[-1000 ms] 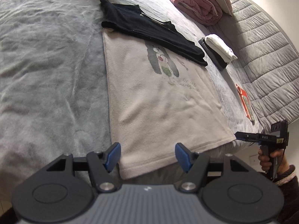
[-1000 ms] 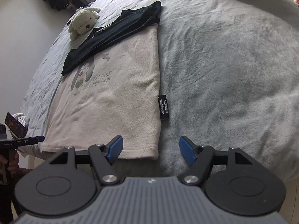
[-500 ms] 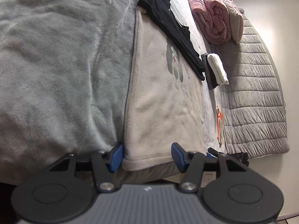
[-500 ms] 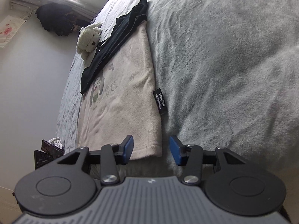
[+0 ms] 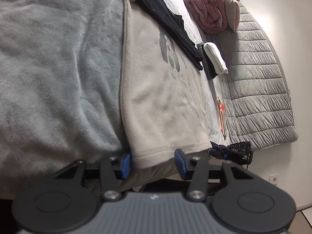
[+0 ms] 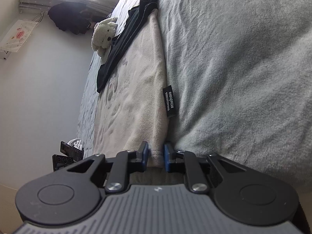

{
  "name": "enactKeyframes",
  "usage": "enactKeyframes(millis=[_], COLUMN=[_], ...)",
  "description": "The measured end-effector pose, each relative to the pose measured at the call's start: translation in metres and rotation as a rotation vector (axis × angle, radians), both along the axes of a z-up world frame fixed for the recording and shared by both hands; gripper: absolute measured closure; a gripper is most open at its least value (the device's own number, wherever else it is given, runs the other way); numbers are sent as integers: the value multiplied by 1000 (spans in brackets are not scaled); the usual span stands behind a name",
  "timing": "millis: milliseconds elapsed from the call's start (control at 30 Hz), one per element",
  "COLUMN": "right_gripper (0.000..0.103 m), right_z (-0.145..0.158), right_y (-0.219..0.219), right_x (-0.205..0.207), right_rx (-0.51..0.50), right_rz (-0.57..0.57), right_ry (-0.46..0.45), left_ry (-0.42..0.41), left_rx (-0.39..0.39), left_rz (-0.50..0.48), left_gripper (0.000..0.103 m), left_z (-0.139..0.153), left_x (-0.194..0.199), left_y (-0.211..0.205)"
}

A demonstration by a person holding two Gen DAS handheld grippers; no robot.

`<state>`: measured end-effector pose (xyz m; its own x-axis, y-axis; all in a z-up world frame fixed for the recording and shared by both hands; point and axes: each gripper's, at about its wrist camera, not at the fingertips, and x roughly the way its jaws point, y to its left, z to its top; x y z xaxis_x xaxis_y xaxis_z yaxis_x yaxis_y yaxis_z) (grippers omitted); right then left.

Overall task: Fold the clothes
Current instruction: 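Grasp the beige blanket hem with both grippers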

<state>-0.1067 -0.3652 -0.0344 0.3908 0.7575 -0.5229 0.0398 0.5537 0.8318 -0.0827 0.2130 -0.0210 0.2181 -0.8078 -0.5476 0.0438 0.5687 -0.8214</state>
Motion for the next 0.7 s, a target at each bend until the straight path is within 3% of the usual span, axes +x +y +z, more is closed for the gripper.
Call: enactKeyframes(millis=[67,167,433,700], right_gripper=[87,89,91,91], right_z=[1,5,28,38], right_y=[-1,-1,6,7], right_x=[-1,-3,3,30], right_rx=[-2,-7,40,64], right_rz=[-4,-8,-29,-121], right_ry=[0,-11,-100,-124], left_ry=[9,15,-28,-12], left_rx=[9,-8,-139,-229], left_rz=[2,-8,34,166], left_gripper=[82,89,90,90], left_z=[-2,-2,10,17], left_x=[0,0,1,21], left_y=[0,0,4,17])
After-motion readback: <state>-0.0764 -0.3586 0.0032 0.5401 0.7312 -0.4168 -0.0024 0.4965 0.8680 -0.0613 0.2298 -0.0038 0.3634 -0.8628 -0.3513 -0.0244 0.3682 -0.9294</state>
